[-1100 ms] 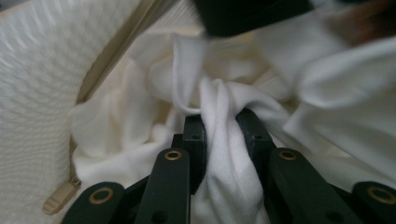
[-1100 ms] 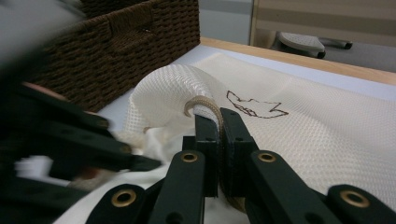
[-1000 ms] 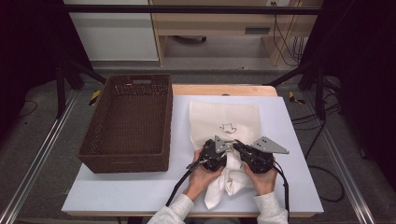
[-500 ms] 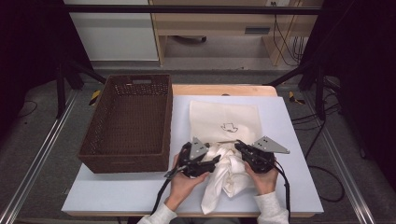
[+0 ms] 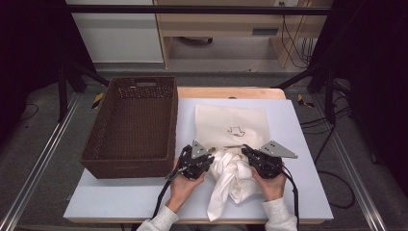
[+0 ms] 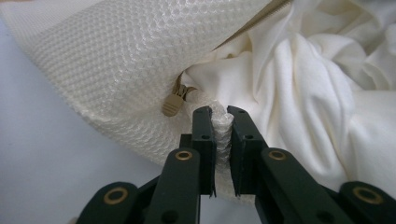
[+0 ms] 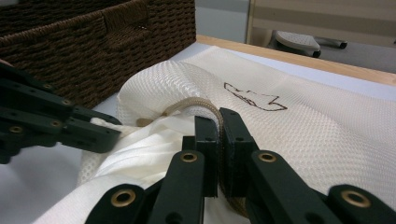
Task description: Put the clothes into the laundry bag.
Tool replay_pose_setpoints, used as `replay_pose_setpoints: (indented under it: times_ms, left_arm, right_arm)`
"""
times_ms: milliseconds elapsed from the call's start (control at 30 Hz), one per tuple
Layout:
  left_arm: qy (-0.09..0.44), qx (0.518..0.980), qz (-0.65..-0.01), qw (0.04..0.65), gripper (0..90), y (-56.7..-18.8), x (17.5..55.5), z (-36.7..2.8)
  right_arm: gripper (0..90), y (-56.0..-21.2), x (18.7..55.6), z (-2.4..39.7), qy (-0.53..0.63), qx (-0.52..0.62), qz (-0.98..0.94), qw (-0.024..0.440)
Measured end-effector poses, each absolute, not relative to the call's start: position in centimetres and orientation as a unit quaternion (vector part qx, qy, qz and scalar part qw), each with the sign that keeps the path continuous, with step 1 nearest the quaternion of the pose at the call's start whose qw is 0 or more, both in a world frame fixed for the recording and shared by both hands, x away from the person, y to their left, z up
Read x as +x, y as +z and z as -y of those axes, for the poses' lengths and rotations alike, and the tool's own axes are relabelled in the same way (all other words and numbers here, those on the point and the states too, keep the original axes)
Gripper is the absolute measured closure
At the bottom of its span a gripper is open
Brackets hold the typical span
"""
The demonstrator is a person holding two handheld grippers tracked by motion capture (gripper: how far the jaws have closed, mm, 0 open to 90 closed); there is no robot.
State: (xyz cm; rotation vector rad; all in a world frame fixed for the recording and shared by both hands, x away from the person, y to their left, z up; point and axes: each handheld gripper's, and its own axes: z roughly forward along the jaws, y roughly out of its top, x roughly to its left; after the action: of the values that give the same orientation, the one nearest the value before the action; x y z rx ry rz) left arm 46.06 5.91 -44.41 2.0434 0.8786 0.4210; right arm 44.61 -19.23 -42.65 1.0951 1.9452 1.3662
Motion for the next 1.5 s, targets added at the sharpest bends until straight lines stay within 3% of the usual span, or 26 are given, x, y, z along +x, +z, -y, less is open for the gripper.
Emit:
replay_pose_setpoints:
  times_ms: [167, 333, 533, 600, 733, 833, 933, 1033, 1133, 1200, 1267, 1333, 1500]
  left_arm:
    - [0.173, 0.823, -0.343, 0.417, 81.9, -43.8, 43.5, -7.7]
    - [0.159, 0.835, -0.355, 0.389, 82.1, -46.5, 41.6, -9.3]
    - [0.167, 0.831, -0.331, 0.415, 78.6, -46.1, 41.4, -9.2]
    - [0.177, 0.824, -0.318, 0.434, 70.5, -45.0, 41.1, -8.6]
    - [0.175, 0.818, -0.292, 0.463, 44.8, -43.2, 40.5, -6.7]
    - [0.151, 0.834, -0.267, 0.459, 29.7, -42.9, 40.1, -4.7]
    - [0.148, 0.856, -0.262, 0.42, 21.6, -44.2, 40.6, -2.6]
    - [0.13, 0.867, -0.275, 0.394, 19.7, -46.0, 42.0, -1.4]
    - [0.141, 0.864, -0.286, 0.39, 32.5, -46.8, 42.9, -0.8]
    - [0.14, 0.86, -0.299, 0.389, 53.6, -46.4, 43.1, -0.9]
    - [0.127, 0.86, -0.302, 0.391, 67.5, -46.1, 43.4, -1.2]
    - [0.133, 0.854, -0.294, 0.409, 72.5, -45.1, 43.3, -1.5]
    - [0.146, 0.843, -0.292, 0.427, 72.8, -43.9, 43.6, -1.2]
  right_arm:
    - [87.4, -42.6, 44.5, 19.3, 0.504, 0.405, -0.717, 0.261]
    - [87.4, -42.6, 44.5, 19.2, 0.501, 0.406, -0.72, 0.258]
    - [87.4, -42.7, 44.5, 18.8, 0.494, 0.403, -0.725, 0.261]
    - [87.4, -42.7, 44.5, 18.9, 0.497, 0.406, -0.722, 0.258]
    - [87.4, -42.7, 44.5, 18.9, 0.498, 0.405, -0.722, 0.258]
    - [87.4, -42.7, 44.5, 18.9, 0.499, 0.406, -0.721, 0.256]
    - [87.4, -42.7, 44.5, 18.9, 0.499, 0.406, -0.722, 0.256]
    - [87.3, -42.7, 44.5, 18.9, 0.499, 0.406, -0.722, 0.256]
    - [87.4, -42.8, 44.6, 18.8, 0.496, 0.405, -0.724, 0.256]
    - [87.4, -42.8, 44.7, 18.9, 0.496, 0.406, -0.724, 0.254]
    - [87.4, -42.8, 44.7, 18.9, 0.497, 0.407, -0.724, 0.253]
    - [87.5, -42.8, 44.6, 18.9, 0.497, 0.408, -0.723, 0.254]
    - [87.5, -42.7, 44.6, 19.0, 0.501, 0.408, -0.721, 0.252]
